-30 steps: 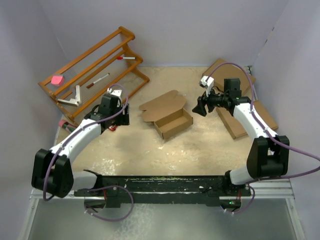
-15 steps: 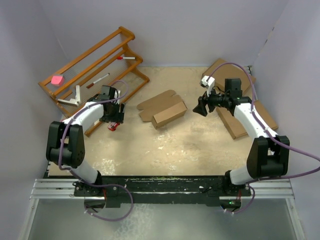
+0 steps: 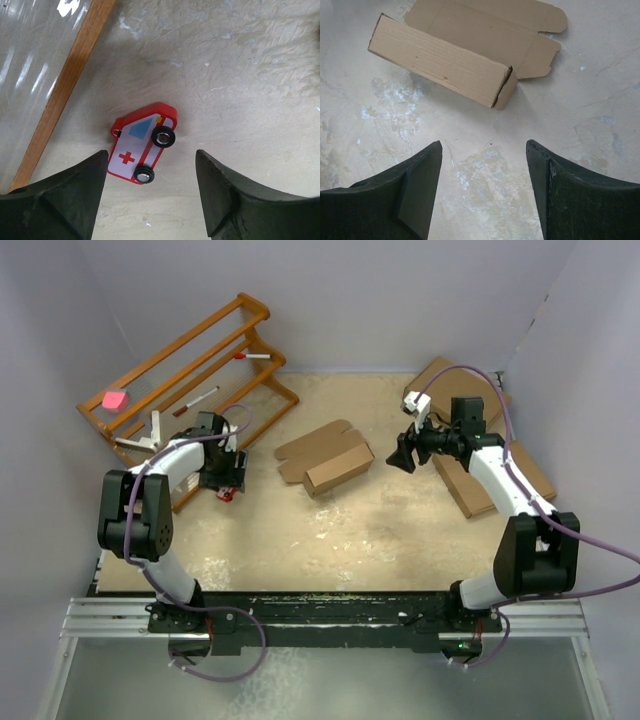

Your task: Fold the paper box

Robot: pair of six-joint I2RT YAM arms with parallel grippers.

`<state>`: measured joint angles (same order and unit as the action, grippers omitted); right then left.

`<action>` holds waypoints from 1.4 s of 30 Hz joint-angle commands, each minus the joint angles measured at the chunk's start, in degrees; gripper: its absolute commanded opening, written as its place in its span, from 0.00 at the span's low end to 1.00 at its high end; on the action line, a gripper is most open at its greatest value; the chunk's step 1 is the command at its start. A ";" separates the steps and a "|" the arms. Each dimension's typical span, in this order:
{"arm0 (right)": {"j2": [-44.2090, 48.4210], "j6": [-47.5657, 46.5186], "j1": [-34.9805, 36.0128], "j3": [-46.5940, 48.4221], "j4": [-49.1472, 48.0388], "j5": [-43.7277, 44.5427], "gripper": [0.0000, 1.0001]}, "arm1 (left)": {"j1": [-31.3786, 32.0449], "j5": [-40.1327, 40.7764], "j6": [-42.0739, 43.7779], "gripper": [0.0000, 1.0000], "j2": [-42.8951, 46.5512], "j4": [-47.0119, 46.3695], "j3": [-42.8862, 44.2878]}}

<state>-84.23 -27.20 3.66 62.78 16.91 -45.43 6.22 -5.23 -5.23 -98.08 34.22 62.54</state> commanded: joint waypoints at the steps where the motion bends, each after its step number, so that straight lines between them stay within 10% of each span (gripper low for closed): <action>1: 2.49 -0.66 -0.41 0.41 -0.03 -2.54 0.73 | -1.35 -2.08 0.59 0.74 -0.72 0.01 2.10; 8: 2.32 -0.79 -0.50 0.41 -0.03 -2.73 0.73 | -1.65 -1.71 0.16 0.72 -1.13 -0.52 2.25; 26: 2.67 -0.98 -0.83 0.41 0.32 -3.26 0.74 | -1.49 -5.87 -1.12 0.20 0.39 -0.73 1.91; 35: 2.22 -1.02 -0.93 0.37 0.30 -3.17 0.74 | 0.29 -27.58 -11.99 0.17 13.91 -14.23 -1.50; 42: 2.56 -1.11 -1.22 0.50 0.49 -3.34 0.74 | 8.94 -28.91 -14.59 0.17 6.09 -17.80 6.73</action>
<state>-83.81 -27.49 2.92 62.78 17.32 -46.30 10.92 -30.39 -16.99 -86.70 20.97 63.77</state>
